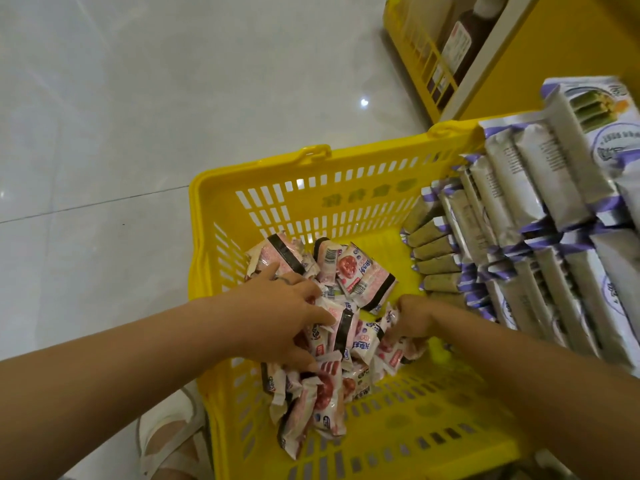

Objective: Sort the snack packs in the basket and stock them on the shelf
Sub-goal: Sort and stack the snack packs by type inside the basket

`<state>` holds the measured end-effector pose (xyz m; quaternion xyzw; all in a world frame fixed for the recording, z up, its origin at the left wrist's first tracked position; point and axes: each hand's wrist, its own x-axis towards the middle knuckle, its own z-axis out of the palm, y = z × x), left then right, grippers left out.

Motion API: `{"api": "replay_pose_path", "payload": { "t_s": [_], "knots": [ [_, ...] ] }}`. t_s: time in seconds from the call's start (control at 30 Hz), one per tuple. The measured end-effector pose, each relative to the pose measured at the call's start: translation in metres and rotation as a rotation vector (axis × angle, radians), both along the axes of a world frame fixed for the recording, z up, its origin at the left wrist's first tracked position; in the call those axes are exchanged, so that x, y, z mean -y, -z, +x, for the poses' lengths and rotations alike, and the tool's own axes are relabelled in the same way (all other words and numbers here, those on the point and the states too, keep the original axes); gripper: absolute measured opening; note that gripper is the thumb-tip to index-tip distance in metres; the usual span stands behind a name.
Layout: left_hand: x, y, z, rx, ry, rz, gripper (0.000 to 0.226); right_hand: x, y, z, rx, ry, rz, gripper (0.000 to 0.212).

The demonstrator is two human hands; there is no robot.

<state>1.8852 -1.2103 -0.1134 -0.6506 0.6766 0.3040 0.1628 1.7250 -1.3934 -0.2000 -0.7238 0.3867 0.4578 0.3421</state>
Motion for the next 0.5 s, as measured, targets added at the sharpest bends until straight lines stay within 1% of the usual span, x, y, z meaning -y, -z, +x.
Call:
{"api": "replay_pose_path", "payload": {
  "t_s": [0.07, 0.1, 0.17, 0.23, 0.3, 0.37, 0.43, 0.5],
  "knots": [
    [0.001, 0.002, 0.000, -0.001, -0.006, 0.010, 0.072, -0.005, 0.000, 0.005, 0.057, -0.012, 0.021, 0.061],
    [0.001, 0.003, 0.000, -0.006, -0.012, 0.014, 0.071, -0.007, -0.001, 0.008, 0.078, -0.073, 0.007, 0.060],
    [0.001, 0.004, 0.000, -0.011, -0.010, -0.002, 0.069, -0.006, -0.003, 0.013, 0.127, -0.232, -0.069, 0.052],
    [0.000, 0.003, 0.000, -0.008, -0.003, -0.021, 0.067, 0.001, -0.011, 0.014, 0.152, -0.247, -0.112, 0.052],
    [0.002, -0.001, 0.000, -0.002, -0.017, -0.017, 0.066, 0.012, -0.025, 0.013, 0.194, -0.177, -0.155, 0.051],
    [0.005, -0.008, 0.003, 0.014, -0.037, -0.012, 0.059, 0.019, -0.041, 0.015, 0.296, -0.069, -0.182, 0.035],
    [0.010, -0.019, 0.009, 0.086, -0.029, -0.034, 0.046, 0.020, -0.059, 0.022, 0.470, 0.035, -0.203, 0.022],
    [0.015, -0.032, 0.020, 0.189, -0.017, -0.117, 0.033, 0.014, -0.076, 0.038, 0.672, 0.209, -0.144, 0.018]
  ]
}}
